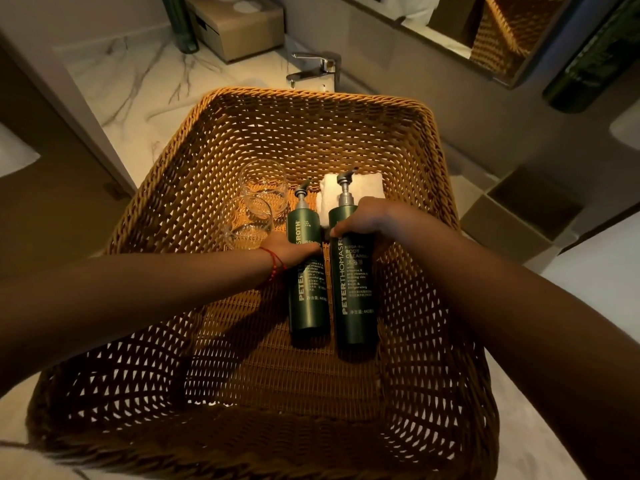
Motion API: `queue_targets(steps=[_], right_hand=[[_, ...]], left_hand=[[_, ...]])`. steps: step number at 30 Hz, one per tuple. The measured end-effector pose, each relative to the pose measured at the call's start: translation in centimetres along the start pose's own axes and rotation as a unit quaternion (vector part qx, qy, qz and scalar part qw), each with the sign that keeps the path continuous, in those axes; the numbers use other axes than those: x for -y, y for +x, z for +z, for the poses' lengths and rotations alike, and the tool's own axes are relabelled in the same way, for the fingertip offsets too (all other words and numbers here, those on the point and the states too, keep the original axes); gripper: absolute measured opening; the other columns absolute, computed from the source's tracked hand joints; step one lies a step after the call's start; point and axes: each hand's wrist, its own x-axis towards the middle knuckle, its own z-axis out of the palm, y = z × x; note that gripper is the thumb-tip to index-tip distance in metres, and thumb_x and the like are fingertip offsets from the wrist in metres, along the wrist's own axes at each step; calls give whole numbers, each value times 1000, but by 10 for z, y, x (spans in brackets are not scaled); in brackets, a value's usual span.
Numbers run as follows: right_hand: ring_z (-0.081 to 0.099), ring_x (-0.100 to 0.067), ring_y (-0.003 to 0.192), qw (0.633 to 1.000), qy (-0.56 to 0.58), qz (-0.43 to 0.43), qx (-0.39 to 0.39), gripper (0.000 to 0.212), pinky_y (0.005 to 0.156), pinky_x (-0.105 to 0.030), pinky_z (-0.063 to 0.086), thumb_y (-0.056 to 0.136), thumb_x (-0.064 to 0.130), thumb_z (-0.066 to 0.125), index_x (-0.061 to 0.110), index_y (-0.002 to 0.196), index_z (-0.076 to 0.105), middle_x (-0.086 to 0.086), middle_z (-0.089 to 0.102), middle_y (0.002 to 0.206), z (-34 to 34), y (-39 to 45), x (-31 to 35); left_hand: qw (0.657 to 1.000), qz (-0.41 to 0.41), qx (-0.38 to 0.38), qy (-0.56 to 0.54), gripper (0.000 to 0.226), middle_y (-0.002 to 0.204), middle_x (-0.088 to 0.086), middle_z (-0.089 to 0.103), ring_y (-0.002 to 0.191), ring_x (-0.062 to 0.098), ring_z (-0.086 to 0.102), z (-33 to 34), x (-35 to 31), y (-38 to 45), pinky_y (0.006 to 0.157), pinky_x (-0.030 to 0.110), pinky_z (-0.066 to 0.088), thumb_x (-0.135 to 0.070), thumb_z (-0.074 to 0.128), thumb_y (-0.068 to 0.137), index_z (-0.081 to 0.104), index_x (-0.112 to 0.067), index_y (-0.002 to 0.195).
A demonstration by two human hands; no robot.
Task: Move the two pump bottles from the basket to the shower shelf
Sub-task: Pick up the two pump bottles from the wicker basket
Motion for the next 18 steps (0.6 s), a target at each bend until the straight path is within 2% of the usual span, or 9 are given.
queue_targets(steps=[3,5,7,8,9,11,13,15,18], right_hand=[[59,-23,67,999,14,-38,-30,30,51,-34,51,74,27,70,15,80,44,-7,56,77,-7,-7,2],[56,-20,66,996,23,-65,-62,34,51,-32,50,73,28,71,17,78,40,-4,52,75,-14,-16,3],[56,-17,66,992,48,-92,-71,33,48,-29,49,73,28,72,19,74,40,-1,52,74,-25,-26,2],[57,-15,67,990,71,-103,-61,31,47,-28,48,73,28,71,19,75,42,0,54,76,-32,-32,1],[58,-14,70,989,93,-108,-47,31,47,-26,48,72,29,71,17,82,44,1,55,79,-38,-37,-1],[59,-16,79,987,113,-112,-26,51,48,-26,50,70,34,71,12,108,44,-2,58,92,-50,-47,-3],[60,-19,85,985,126,-118,-17,71,52,-27,51,68,37,72,11,124,38,-7,58,107,-58,-53,-4],[60,-19,85,982,139,-130,-12,73,52,-27,50,68,40,71,11,126,38,-6,59,107,-60,-57,-5],[63,-17,80,974,156,-162,-11,47,46,-22,51,70,42,69,15,105,53,-2,64,94,-61,-61,-4]], left_hand=[[1000,9,4,10,36,70,-1,54,60,11,54,-4,-6,-6,38,19,40,-38,70,67,51,-14,86],[999,26,21,1,35,79,4,59,70,18,60,-10,-12,-14,54,29,52,-39,71,66,50,-15,81],[998,37,44,-30,39,95,10,63,87,25,62,-16,-21,-24,74,42,56,-37,72,65,51,-12,88],[997,43,49,-43,41,98,10,63,89,26,61,-20,-26,-30,75,43,56,-36,71,65,51,-10,91],[996,53,51,-50,40,95,8,63,87,23,61,-24,-30,-36,68,38,57,-36,71,67,53,-10,91],[994,79,49,-48,37,88,4,62,81,19,61,-32,-38,-47,56,29,54,-36,68,69,55,-11,93],[993,93,45,-52,39,90,5,62,85,21,61,-42,-42,-56,65,32,52,-39,66,70,56,-12,97],[991,95,46,-79,36,92,4,62,86,22,61,-50,-44,-66,65,32,50,-38,65,70,56,-14,96],[986,104,49,-121,32,94,4,61,87,21,60,-57,-48,-82,65,32,50,-37,65,66,56,-18,90]])
